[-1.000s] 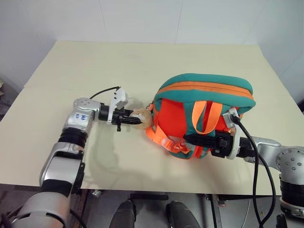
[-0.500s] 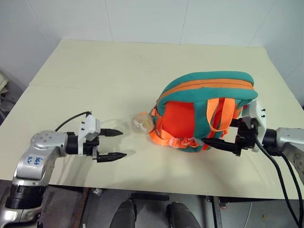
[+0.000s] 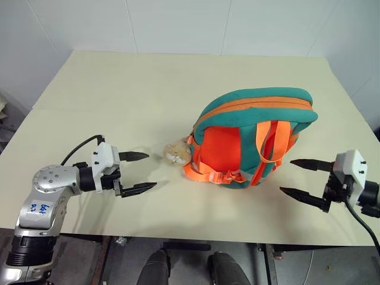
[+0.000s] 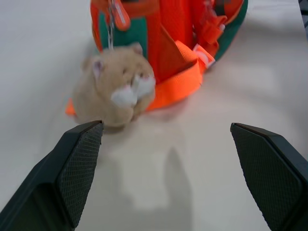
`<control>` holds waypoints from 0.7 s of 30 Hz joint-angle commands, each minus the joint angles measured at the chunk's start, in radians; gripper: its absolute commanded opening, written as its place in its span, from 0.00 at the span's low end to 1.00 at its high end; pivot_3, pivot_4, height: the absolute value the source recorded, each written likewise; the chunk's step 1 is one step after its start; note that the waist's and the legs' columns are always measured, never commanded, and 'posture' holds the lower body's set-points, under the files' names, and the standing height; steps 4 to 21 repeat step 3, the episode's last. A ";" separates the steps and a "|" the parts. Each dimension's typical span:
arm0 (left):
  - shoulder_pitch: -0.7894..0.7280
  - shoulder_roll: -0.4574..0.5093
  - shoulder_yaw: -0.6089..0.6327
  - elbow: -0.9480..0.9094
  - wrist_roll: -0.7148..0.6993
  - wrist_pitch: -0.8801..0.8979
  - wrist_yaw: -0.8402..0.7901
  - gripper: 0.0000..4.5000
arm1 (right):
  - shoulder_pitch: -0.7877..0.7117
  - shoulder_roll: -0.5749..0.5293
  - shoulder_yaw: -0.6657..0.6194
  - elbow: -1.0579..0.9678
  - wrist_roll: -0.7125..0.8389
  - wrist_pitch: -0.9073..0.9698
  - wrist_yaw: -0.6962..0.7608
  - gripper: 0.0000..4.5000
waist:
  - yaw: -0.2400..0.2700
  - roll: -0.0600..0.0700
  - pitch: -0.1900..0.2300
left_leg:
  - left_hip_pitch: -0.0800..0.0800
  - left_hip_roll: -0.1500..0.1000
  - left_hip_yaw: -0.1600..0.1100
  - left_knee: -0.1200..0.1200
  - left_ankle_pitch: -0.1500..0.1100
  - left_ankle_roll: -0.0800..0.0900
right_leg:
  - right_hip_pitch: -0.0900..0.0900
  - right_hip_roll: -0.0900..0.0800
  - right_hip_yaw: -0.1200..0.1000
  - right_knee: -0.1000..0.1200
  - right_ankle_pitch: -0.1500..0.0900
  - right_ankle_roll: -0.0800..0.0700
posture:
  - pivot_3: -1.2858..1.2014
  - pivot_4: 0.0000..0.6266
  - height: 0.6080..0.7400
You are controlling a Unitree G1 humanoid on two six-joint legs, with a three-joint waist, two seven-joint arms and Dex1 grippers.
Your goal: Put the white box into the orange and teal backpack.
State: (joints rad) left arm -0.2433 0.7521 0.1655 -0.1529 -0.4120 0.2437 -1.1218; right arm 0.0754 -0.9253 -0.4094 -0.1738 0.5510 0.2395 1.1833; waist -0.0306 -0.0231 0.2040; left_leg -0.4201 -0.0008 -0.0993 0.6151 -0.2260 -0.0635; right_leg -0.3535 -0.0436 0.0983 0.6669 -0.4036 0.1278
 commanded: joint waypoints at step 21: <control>-0.010 0.031 0.015 -0.005 -0.004 -0.056 -0.023 1.00 | 0.008 0.007 -0.052 -0.019 0.033 -0.005 0.006 0.99 | 0.001 0.000 0.000 | 0.000 0.000 0.000 0.000 0.000 0.000 | 0.000 0.000 0.000 0.000 0.000 0.000 | 0.52 0.24 1.00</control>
